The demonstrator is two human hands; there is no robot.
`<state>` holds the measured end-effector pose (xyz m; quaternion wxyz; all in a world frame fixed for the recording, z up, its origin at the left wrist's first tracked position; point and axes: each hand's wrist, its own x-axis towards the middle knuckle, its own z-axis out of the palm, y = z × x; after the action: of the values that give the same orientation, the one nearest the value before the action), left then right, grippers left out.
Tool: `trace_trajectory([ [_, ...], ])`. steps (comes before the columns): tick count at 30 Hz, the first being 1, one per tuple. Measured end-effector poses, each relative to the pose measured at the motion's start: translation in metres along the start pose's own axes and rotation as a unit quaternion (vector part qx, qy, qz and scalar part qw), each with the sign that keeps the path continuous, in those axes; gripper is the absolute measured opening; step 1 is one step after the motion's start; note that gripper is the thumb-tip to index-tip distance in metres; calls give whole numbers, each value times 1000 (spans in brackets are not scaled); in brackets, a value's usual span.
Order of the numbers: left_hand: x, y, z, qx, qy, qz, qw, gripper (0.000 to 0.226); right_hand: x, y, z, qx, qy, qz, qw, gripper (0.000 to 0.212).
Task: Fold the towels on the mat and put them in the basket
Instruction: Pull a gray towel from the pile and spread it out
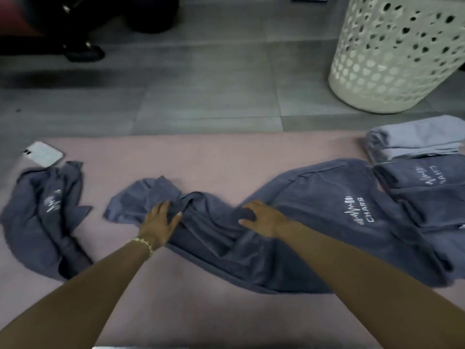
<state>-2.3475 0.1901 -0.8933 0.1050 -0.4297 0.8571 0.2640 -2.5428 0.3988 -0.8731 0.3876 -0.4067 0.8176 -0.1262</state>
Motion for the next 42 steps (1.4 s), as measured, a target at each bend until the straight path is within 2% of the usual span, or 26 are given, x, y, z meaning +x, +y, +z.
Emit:
trace_trajectory([
  [3, 13, -28, -5, -9, 0, 23, 1000, 62, 35, -29, 16, 20, -11, -37, 999, 57],
  [8, 27, -41, 15, 14, -15, 74, 997, 65, 70, -45, 46, 154, 33, -11, 987, 62],
  [10, 32, -40, 23, -2, 28, 53, 998, 63, 77, -45, 58, 116, 41, 16, 992, 65],
  [13, 41, -39, 24, 1, 70, 25, 997, 46, 79, -52, 66, 44, 64, 38, 996, 66],
  [15, 47, -38, 22, 49, 71, 58, 995, 38, 79, -57, 66, 37, 84, 38, 995, 68],
  [17, 46, -38, 20, 55, 52, 121, 990, 35, 75, -59, 64, 115, 80, 10, 990, 59],
  [19, 37, -37, 10, -52, 3, 172, 984, 20, 64, -61, 55, 232, 34, -13, 972, 45],
  [21, 25, -36, -11, -183, -60, 181, 964, 14, 54, -61, 43, 232, 18, -28, 972, 44],
  [24, 10, -35, -49, -192, -101, 190, 958, 20, 35, -62, 20, 228, 27, -60, 971, 55],
  [26, 5, -35, -71, -181, -187, 172, 950, 25, 22, -66, 1, 239, -26, -61, 969, 53],
  [28, 0, -34, -98, -214, -323, 107, 916, 39, 10, -75, -21, 250, -99, -41, 962, 46],
  [30, -3, -32, -129, -260, -415, 57, 870, 48, 8, -83, -39, 305, -139, -33, 942, 54],
  [32, -4, -21, -155, -306, -364, 39, 879, 38, 16, -97, -53, 367, -134, -33, 920, 66],
  [34, 12, -13, -168, -390, -186, 14, 902, 25, 34, -117, -61, 413, -61, -48, 908, 56],
  [35, 24, -13, -170, -436, -73, 5, 897, 24, 47, -127, -63, 435, -3, -63, 898, 47],
  [37, 50, -22, -170, -534, 145, -16, 833, 44, 76, -139, -62, 452, 137, -83, 878, 26],
  [38, 57, -28, -169, -574, 215, -32, 790, 53, 91, -141, -58, 436, 201, -86, 873, 23],
  [39, 59, -35, -165, -567, 262, -51, 779, 57, 102, -141, -50, 412, 241, -88, 874, 27],
  [40, 57, -43, -157, -526, 288, -73, 797, 58, 109, -138, -39, 376, 257, -94, 885, 32],
  [42, 48, -66, -121, -426, 265, -114, 858, 54, 111, -130, -7, 318, 244, -119, 909, 30],
])
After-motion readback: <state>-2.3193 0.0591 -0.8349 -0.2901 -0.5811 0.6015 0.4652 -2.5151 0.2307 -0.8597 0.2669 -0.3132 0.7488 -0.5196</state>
